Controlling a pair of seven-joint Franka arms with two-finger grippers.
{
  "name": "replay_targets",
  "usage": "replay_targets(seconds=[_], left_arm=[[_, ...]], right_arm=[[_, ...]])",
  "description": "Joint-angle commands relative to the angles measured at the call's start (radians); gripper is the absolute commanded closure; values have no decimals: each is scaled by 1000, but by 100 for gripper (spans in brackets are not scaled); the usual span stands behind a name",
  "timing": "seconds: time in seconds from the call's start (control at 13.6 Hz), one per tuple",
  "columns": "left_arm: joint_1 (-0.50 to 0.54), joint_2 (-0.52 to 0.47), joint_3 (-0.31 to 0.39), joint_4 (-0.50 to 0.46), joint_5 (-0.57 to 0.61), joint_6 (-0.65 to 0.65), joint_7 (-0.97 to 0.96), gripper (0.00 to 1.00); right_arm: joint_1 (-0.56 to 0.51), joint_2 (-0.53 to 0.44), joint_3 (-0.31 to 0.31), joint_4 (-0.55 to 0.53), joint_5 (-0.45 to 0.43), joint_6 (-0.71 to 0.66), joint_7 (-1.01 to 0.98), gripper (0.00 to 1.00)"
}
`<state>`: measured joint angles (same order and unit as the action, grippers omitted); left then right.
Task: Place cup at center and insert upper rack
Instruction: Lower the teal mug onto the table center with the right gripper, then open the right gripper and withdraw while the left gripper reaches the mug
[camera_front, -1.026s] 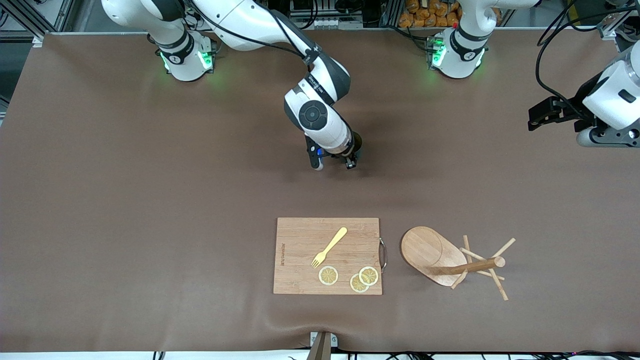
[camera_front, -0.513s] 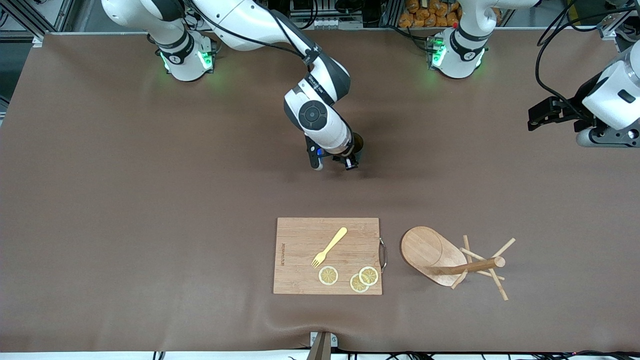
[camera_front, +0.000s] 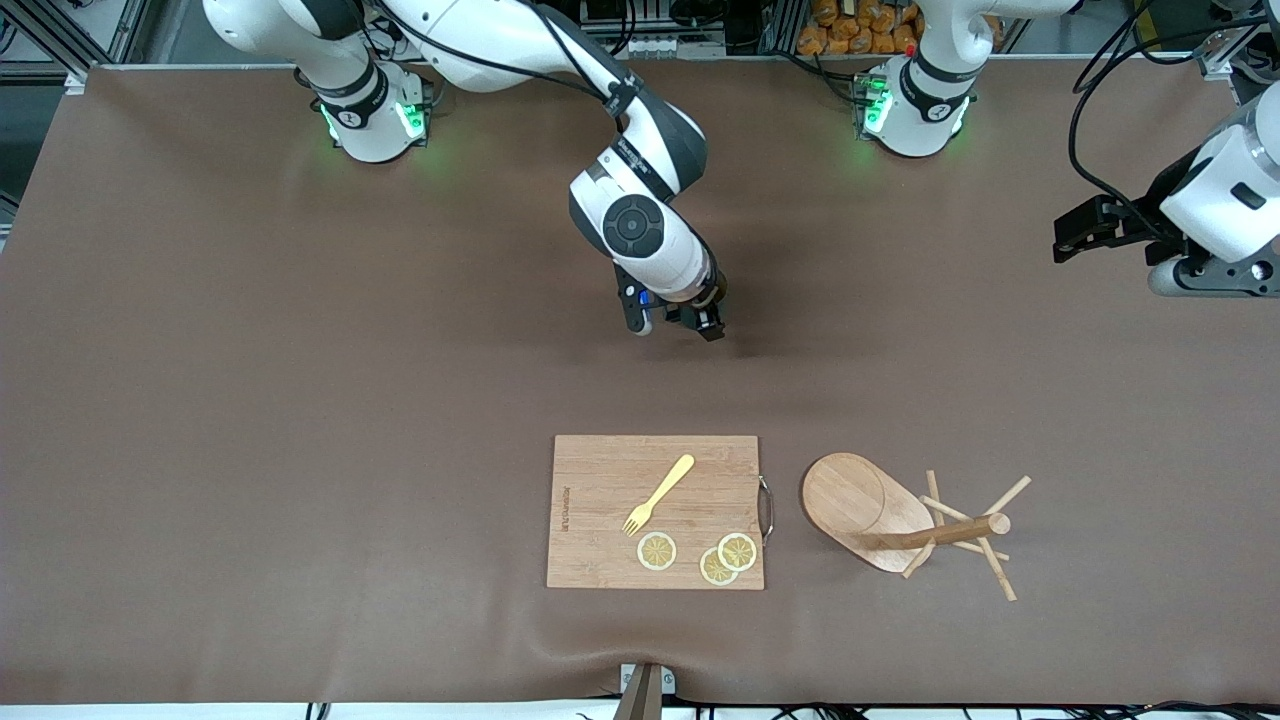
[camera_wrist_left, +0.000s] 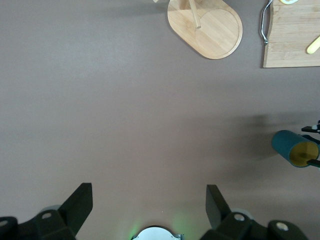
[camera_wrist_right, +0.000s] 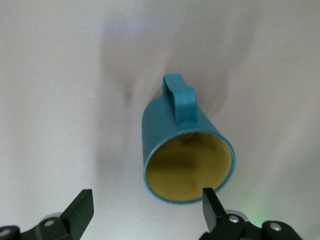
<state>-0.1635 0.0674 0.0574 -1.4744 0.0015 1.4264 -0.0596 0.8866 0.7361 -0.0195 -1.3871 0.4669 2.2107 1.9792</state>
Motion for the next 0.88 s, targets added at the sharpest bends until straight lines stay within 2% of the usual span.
replay_targets(seconds=[0.0, 0.44, 0.81], left_arm=[[-4, 5, -1, 5, 9, 6, -3, 0], [-7, 8, -1, 9, 18, 32, -3, 0], [-10, 6, -2, 14, 3, 34, -9, 0]], right_arm=[[-24, -11, -2, 51, 12, -97, 12, 0], [-124, -118, -2, 63, -10, -219, -20, 0], [-256, -214, -2, 63, -42, -354, -190, 0]])
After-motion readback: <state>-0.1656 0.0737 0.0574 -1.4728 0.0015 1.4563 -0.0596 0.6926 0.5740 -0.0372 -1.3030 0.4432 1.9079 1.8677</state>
